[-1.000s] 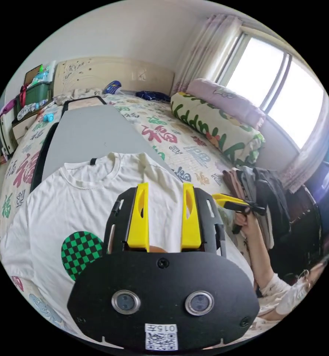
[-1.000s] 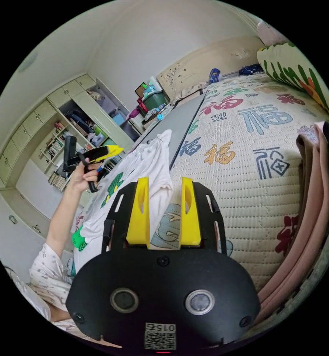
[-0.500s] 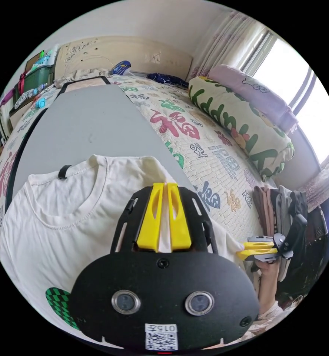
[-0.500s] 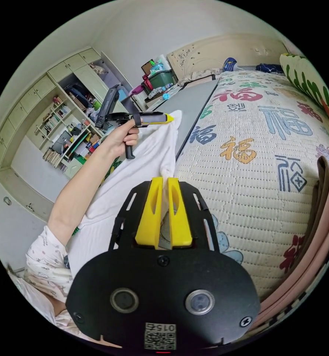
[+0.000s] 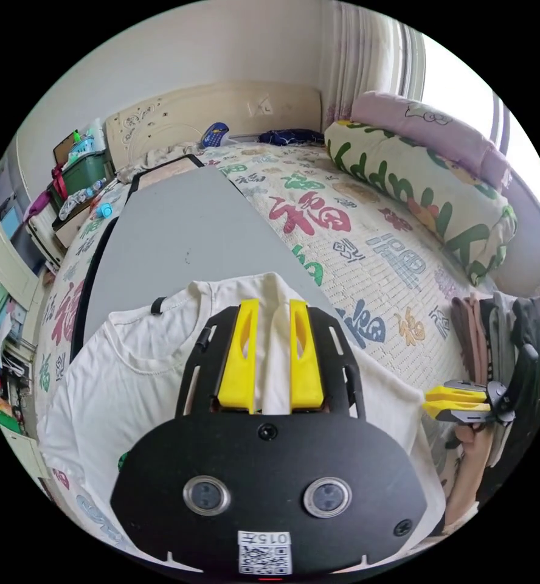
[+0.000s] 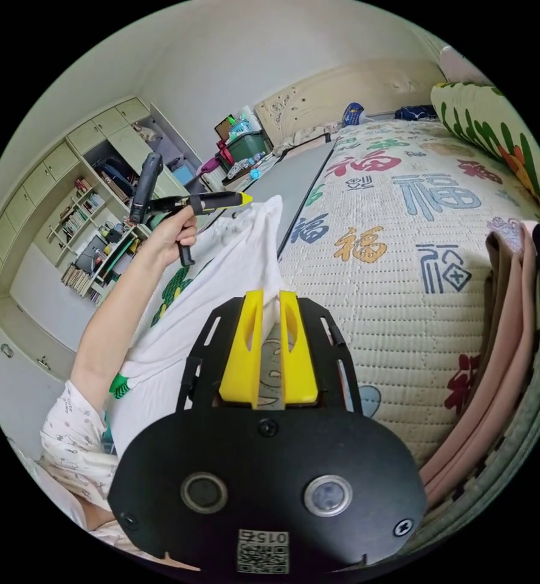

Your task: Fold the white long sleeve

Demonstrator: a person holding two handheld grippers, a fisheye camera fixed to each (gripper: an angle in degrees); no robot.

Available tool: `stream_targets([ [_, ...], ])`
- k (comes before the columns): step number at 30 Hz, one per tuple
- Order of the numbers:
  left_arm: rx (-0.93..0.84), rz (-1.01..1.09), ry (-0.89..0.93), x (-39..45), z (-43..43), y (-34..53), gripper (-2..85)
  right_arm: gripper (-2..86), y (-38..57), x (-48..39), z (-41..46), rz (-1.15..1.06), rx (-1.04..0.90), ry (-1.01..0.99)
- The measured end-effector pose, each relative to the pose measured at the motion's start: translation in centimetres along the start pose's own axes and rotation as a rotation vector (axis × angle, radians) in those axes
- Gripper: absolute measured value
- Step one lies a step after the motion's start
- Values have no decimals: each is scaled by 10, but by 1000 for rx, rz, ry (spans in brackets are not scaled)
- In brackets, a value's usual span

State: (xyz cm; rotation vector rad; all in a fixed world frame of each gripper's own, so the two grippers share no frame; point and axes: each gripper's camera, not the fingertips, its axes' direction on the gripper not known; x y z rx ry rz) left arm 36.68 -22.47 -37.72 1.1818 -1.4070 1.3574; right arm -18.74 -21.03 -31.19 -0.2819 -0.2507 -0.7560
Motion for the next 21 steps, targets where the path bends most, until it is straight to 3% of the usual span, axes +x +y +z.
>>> stream_targets([
  [5, 123, 173, 202, 49, -90, 96, 82, 68, 63, -34, -50, -205, 298, -9],
  [11, 82, 486, 444, 103, -155, 218, 78, 71, 153, -123, -33, -697, 367, -88],
  [15, 53, 673, 557, 107, -161, 269, 70, 64, 193, -143, 9, -892, 234, -216],
  [21, -173, 619, 712, 97, -73, 287, 87, 94, 245, -147, 78, -1106, 1, -193],
])
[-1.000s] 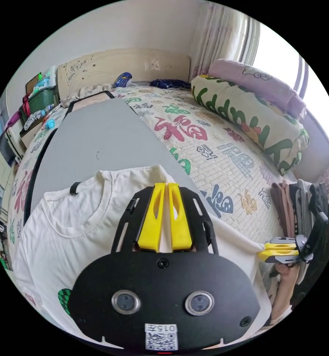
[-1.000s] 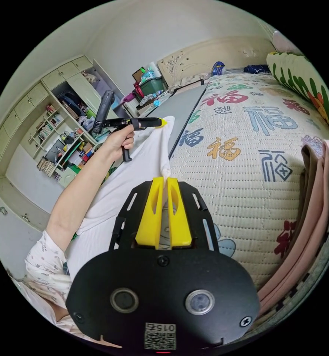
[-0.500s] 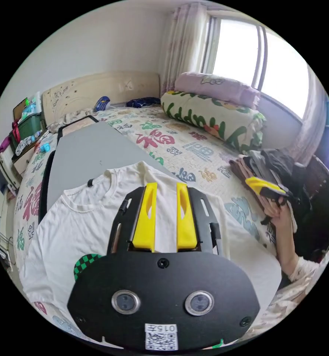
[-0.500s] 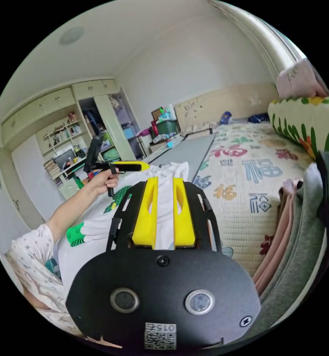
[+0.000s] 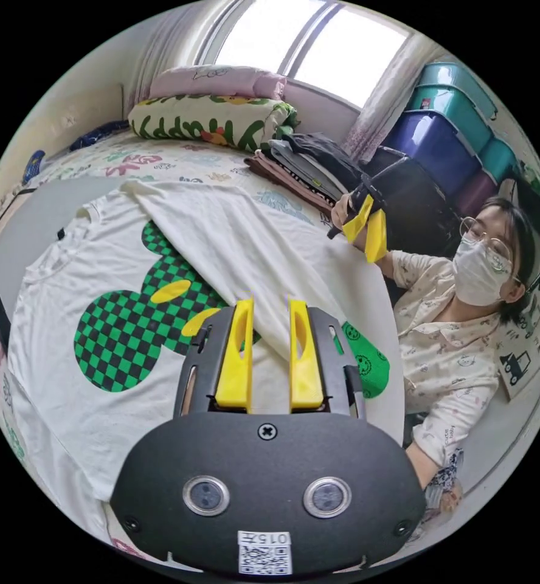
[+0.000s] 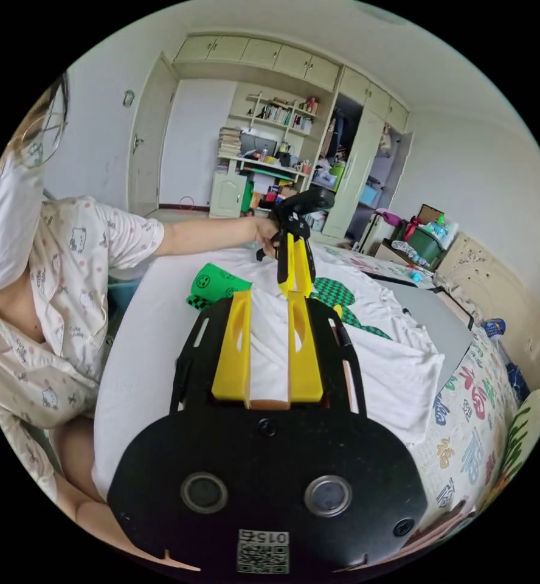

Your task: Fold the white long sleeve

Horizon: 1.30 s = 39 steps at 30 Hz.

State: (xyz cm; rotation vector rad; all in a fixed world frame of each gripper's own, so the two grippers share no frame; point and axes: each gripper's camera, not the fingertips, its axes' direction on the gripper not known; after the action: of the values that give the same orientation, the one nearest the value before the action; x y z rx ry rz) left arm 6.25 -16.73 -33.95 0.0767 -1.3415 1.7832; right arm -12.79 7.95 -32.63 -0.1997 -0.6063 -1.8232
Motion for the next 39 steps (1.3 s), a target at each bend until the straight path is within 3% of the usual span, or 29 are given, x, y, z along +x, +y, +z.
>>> stream_targets([
  [4, 2, -17, -4, 7, 31, 11, 87, 100, 23, -11, 41, -78, -134, -96],
  [19, -52, -21, 22, 20, 97, 39, 61, 73, 83, -25, 123, -245, -361, -42],
  [28, -48, -31, 3, 19, 86, 84, 41, -5, 116, 5, 133, -247, -331, -66],
  [39, -58, -32, -34, 17, 24, 177, 31, -10, 147, 40, 147, -268, -362, -128],
])
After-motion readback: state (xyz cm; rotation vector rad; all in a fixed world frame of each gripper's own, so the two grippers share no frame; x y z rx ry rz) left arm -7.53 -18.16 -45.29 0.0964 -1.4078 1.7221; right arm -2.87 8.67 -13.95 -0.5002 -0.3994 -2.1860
